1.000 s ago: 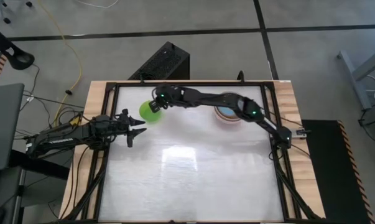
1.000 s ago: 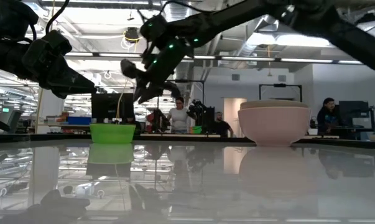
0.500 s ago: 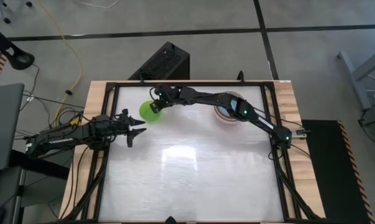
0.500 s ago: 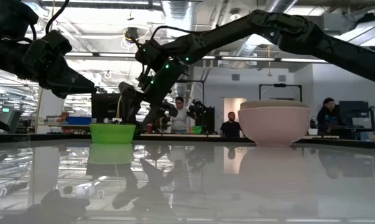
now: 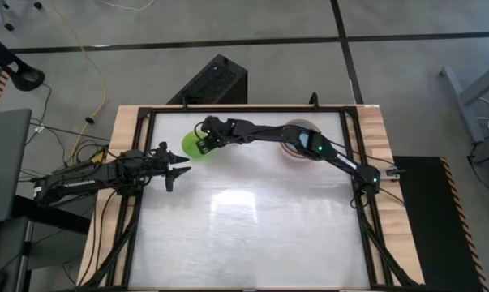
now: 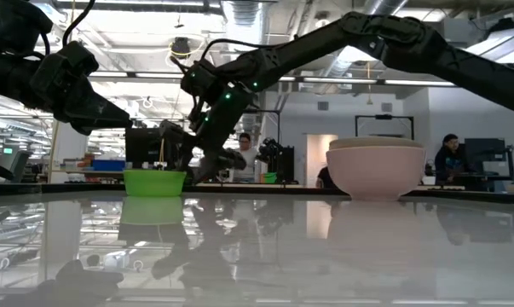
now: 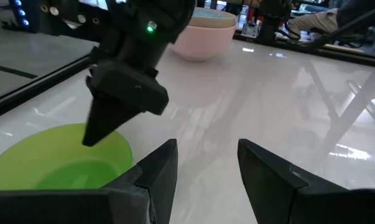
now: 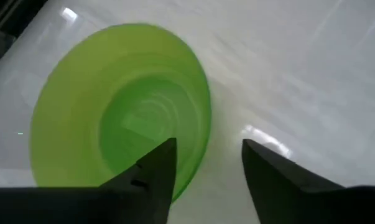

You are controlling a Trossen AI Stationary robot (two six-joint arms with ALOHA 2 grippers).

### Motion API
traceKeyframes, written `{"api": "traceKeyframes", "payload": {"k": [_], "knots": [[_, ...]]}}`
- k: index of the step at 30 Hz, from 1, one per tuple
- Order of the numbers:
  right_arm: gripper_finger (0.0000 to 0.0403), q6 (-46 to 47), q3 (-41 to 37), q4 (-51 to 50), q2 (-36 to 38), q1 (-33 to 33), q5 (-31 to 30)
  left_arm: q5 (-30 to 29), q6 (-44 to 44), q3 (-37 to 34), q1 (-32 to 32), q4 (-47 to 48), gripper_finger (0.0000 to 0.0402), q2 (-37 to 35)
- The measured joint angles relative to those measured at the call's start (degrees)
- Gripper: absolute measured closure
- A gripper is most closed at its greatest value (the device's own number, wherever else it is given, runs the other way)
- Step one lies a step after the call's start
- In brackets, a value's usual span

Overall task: Nest bowls inside each other
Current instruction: Stack the green bowl on top of the blue bowl

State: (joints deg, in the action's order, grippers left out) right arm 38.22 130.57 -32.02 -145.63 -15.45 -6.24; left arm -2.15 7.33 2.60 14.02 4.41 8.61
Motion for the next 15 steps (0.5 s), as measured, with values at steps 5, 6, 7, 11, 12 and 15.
{"api": "traceKeyframes", "payload": {"k": [5,6,7,11,12,15], "knots": [[0.0309,1.7,-1.6,0.3,-0.1,0.8,1.3,0.0,0.0,0.0,0.0,0.0,0.0244,0.0],[0.034,1.7,-1.6,0.8,-0.1,0.9,1.2,0.0,0.0,0.0,0.0,0.0,0.0244,0.0],[0.0369,1.5,-1.5,1.6,0.0,1.0,1.1,0.0,0.0,0.0,0.0,0.0,0.0244,0.0],[0.0388,1.0,0.2,1.0,0.2,1.3,0.5,0.0,0.0,0.0,0.0,0.0,0.0244,0.0],[0.0391,0.6,1.2,-0.4,0.2,1.3,0.4,0.0,0.0,0.0,0.0,0.0,0.0244,0.0],[0.0397,-1.1,4.2,-6.3,1.5,1.2,0.2,0.0,0.0,0.0,0.0,0.0,0.0244,0.0]]}}
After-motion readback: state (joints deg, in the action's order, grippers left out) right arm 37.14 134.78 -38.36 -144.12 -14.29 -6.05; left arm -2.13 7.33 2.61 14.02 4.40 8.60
